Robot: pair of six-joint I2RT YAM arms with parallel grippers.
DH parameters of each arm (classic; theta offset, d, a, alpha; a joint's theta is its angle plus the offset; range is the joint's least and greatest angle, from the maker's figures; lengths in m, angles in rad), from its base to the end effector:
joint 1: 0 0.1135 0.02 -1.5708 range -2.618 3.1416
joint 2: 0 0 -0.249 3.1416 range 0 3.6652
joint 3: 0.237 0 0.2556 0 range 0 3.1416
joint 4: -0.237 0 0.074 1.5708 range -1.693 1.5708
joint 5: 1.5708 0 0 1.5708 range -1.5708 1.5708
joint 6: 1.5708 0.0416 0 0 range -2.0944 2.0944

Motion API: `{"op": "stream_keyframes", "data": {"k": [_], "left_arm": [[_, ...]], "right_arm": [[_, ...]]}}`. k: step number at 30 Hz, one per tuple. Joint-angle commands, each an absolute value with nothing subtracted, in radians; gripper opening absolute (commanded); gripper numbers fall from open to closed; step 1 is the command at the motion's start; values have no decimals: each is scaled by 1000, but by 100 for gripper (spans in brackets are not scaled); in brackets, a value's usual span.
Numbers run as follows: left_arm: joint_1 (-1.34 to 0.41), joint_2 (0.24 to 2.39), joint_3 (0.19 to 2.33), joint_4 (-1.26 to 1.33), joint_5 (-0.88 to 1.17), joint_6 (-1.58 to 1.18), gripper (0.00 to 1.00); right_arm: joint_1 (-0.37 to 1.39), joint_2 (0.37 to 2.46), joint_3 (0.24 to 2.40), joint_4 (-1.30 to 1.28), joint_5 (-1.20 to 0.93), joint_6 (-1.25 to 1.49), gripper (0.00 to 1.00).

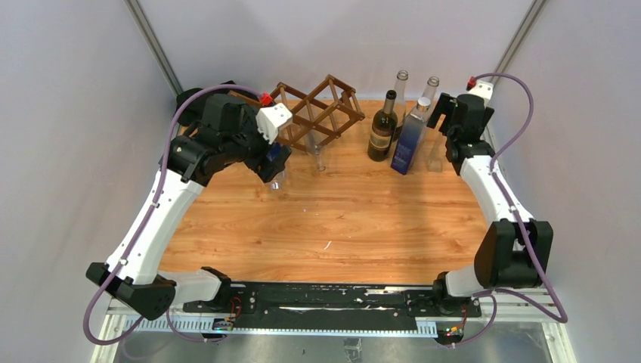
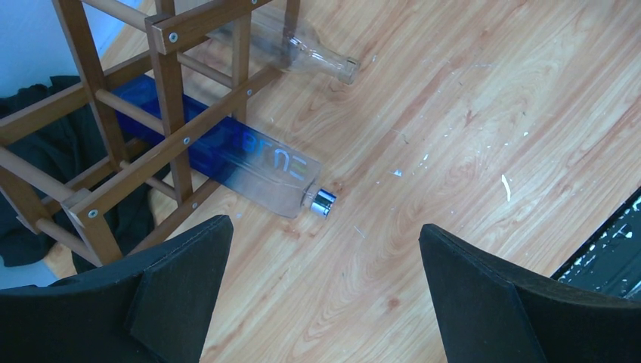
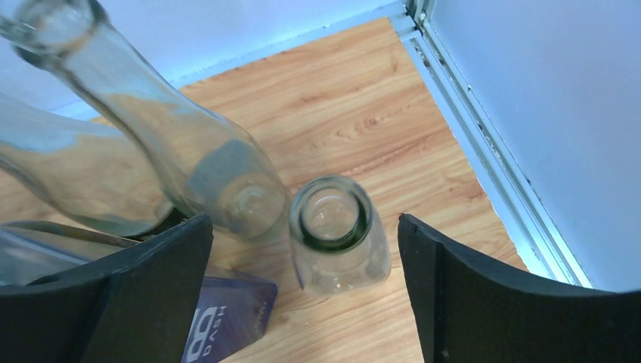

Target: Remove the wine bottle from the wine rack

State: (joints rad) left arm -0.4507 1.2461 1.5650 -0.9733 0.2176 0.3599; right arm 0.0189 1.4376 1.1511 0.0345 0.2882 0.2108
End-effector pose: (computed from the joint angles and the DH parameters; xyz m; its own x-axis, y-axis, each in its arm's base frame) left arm 0.2199 -0.1164 0.4146 -0.3087 0.5314 -0.7889 0.7353 0.6594 0.1564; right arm 0.3527 -0.0052 0.3193 -0.1900 0.1971 -0.9618 0.3036 0.9434 0.1333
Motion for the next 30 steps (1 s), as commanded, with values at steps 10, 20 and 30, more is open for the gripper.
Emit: {"op": "stream_keyframes", "data": {"k": [10, 20, 30], "left_arm": [[-439, 1227, 1581, -957, 221, 323, 100], [-324, 1265, 1600, -957, 264, 305, 100], [-232, 1229, 1550, -956, 324, 297, 100]], "right_arm": [[10, 1251, 1362, -168, 127, 364, 85], [299, 1194, 1379, -248, 58, 366, 92], [670, 1456, 1418, -231, 45, 379, 95]]}}
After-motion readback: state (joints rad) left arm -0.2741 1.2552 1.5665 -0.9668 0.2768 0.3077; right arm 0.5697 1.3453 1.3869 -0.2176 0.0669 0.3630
